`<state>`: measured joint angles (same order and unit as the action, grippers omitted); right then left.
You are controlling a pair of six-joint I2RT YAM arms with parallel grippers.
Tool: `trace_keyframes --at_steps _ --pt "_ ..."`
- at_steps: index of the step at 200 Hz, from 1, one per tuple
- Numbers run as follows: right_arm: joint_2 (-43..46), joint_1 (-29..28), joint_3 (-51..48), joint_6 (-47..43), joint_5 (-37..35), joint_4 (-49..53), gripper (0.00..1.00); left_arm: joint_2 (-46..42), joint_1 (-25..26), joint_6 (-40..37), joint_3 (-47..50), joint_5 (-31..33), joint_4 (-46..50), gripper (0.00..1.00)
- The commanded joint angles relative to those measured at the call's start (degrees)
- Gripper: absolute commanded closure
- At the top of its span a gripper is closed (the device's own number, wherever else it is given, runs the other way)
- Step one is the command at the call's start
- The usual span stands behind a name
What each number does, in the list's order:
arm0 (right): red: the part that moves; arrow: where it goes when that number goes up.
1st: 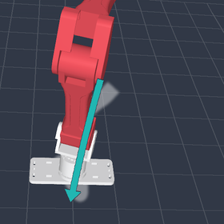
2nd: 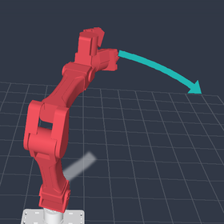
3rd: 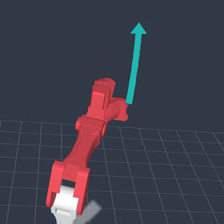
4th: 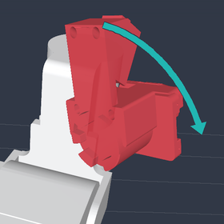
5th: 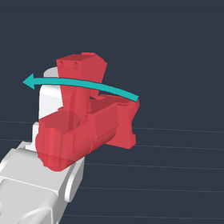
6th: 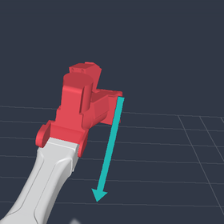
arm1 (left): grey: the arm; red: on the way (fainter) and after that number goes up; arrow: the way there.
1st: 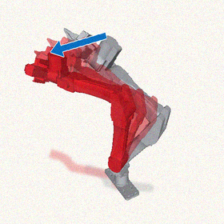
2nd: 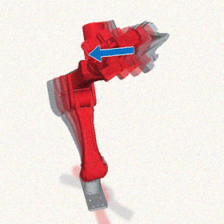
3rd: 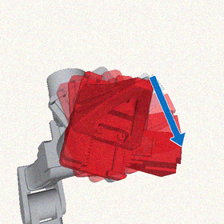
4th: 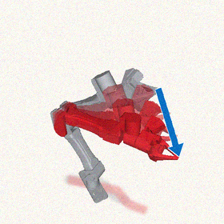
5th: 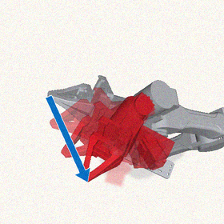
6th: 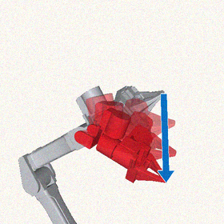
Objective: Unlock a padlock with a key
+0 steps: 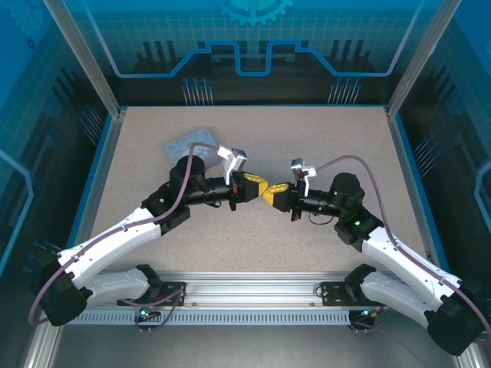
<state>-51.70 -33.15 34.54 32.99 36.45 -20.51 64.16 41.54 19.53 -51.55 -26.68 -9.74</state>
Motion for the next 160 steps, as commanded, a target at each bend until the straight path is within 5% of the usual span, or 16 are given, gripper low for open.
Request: trace_keyframes --at_steps 1,35,92,118,160 --pt "1.03 0.80 1.05 -0.06 -0.41 -1.21 1.00 -0.88 0.30 0.24 0.82 -0.69 -0.92 1.00" --pt "1.43 0.81 1.40 -2.24 -3.08 4.70 1.00 -2.15 0.01 -0.54 0.51 1.74 -0.17 0.83" --pt "0.92 0.92 2.14 -5.90 -14.96 23.46 1.00 -6.68 -4.99 -1.88 -1.36 13.04 9.70 0.28" --pt "-0.53 0.89 2.06 -5.32 -22.17 29.93 1.00 -4.29 -10.75 -4.37 -4.65 19.26 19.50 0.21" --pt "-2.34 0.98 2.24 -4.11 -26.41 33.80 1.00 9.56 -22.95 -4.28 -11.42 19.01 24.27 0.16"
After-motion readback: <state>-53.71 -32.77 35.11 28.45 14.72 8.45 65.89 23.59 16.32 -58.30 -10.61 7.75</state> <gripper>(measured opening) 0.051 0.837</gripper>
